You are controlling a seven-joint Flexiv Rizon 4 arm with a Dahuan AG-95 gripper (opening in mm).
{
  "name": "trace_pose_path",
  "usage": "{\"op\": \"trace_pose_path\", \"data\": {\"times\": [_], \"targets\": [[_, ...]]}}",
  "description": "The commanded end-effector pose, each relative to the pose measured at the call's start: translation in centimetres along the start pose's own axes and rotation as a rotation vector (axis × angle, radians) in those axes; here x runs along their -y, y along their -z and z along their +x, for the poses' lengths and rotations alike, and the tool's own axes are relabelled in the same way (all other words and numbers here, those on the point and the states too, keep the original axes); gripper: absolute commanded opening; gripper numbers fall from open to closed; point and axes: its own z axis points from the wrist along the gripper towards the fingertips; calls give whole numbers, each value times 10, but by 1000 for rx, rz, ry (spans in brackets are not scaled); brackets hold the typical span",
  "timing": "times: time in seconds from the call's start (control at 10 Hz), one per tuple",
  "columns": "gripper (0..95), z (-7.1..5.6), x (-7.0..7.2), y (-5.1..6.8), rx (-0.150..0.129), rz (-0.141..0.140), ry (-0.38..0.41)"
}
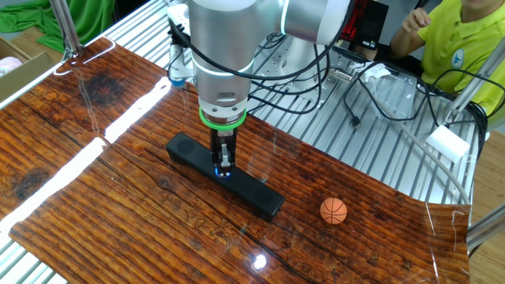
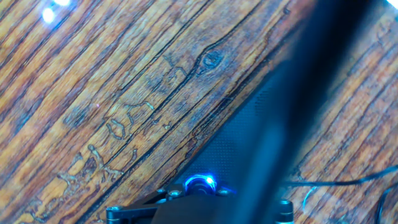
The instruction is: Turn the knob to increase the volume of the speaker
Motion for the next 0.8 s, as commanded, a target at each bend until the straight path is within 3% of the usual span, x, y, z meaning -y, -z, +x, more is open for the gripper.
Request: {"op": "trace_pose_path", "data": {"times": [0.1, 0.8], "targets": [[0, 1, -1, 0, 0, -4, -40], [0, 1, -1, 0, 2, -10, -134]]}}
